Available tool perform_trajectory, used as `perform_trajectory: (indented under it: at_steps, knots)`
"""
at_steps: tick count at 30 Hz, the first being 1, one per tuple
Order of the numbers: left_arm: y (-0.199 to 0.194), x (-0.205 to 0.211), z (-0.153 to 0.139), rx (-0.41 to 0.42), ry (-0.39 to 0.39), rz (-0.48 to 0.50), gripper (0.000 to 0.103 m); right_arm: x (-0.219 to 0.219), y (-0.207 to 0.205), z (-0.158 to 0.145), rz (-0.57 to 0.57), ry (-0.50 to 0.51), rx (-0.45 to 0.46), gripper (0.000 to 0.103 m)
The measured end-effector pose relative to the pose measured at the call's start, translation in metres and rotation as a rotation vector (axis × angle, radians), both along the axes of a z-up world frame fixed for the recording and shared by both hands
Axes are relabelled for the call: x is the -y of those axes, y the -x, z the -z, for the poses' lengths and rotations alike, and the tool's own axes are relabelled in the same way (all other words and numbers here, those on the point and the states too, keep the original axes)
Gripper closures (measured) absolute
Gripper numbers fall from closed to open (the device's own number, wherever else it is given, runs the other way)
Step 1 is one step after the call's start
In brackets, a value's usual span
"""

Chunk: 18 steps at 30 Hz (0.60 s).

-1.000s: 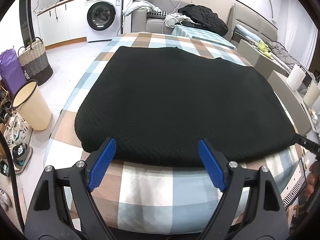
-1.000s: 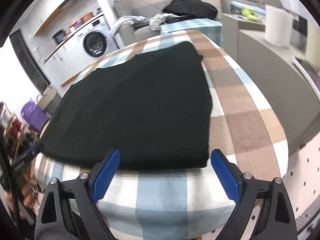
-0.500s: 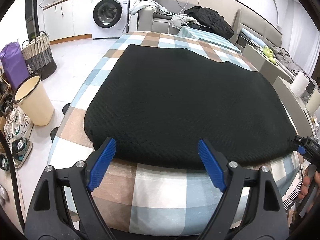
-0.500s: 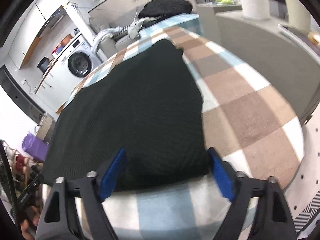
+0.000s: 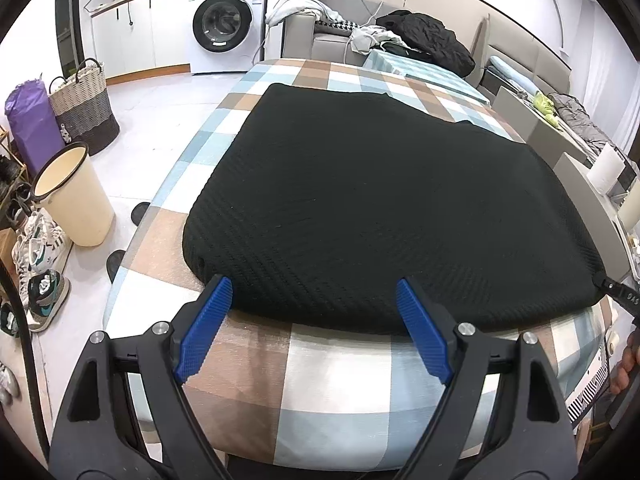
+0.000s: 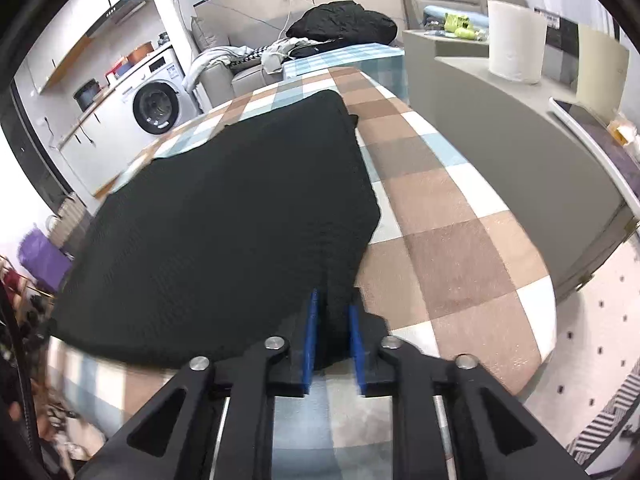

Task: Fold small clothes
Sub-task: 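Open both grippers and smooth the folded sweater flat into a square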

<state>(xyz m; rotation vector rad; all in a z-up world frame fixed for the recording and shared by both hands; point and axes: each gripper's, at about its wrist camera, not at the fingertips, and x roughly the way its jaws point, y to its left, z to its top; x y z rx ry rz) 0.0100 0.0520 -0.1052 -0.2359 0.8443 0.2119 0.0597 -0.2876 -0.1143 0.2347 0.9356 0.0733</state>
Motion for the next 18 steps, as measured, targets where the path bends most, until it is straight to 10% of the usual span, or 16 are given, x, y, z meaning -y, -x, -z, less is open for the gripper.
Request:
perform_trajectory:
  at_steps: [18]
  knots:
    - [-0.006, 0.012, 0.011, -0.037, 0.011, 0.038, 0.021, -0.032, 0.032, 0.002, -0.144, -0.189, -0.129, 0.058]
